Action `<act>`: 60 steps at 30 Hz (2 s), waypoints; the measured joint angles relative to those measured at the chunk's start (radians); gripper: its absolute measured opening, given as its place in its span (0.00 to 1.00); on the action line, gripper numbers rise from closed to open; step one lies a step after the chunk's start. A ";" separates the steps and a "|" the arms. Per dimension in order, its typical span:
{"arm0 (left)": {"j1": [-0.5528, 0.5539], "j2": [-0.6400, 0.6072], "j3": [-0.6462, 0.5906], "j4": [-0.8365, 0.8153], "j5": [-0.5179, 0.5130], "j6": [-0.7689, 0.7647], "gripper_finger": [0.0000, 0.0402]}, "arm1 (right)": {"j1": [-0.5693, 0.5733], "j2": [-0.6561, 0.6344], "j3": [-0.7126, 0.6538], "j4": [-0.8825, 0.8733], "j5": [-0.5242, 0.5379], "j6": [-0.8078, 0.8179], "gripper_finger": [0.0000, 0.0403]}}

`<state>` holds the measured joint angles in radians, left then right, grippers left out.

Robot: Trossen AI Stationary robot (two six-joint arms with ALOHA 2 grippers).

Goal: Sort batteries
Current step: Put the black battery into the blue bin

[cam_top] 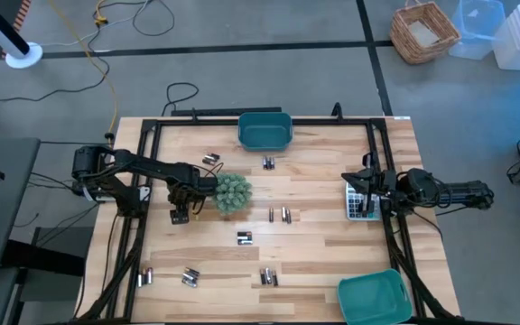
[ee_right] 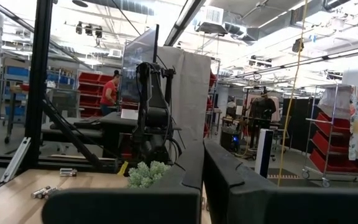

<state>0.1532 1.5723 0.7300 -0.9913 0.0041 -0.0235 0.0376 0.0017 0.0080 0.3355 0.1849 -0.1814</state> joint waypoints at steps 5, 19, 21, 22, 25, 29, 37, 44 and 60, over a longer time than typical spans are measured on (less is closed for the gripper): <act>0.000 0.000 0.000 0.001 0.003 0.000 0.63 | 0.000 0.000 0.000 0.000 0.000 -0.003 0.07; 0.000 -0.001 0.001 -0.006 0.008 -0.024 0.56 | 0.000 0.000 0.000 0.000 0.000 -0.003 0.07; 0.000 -0.008 0.000 -0.007 0.008 -0.030 0.56 | 0.000 0.000 0.000 0.000 0.000 -0.003 0.07; 0.000 -0.011 0.000 -0.007 0.008 -0.031 0.56 | 0.000 0.000 0.000 0.000 0.000 -0.003 0.07; 0.000 -0.024 -0.001 -0.008 0.010 -0.044 0.56 | 0.000 0.000 0.000 0.000 0.000 -0.002 0.07; 0.000 -0.034 -0.001 -0.017 0.014 -0.057 0.56 | 0.000 0.000 0.000 0.001 0.000 -0.002 0.07; 0.000 -0.034 0.000 -0.041 0.012 -0.080 0.56 | 0.000 0.000 0.000 0.002 0.000 -0.002 0.07; 0.000 -0.034 0.000 -0.071 0.003 -0.105 0.56 | 0.000 0.000 0.000 0.002 0.000 -0.002 0.07; 0.000 -0.035 0.080 -0.193 -0.001 -0.111 0.56 | 0.000 0.000 0.000 0.002 0.000 -0.002 0.07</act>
<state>0.1528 1.5376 0.8095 -1.1845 0.0031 -0.1346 0.0372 0.0017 0.0078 0.3370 0.1852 -0.1833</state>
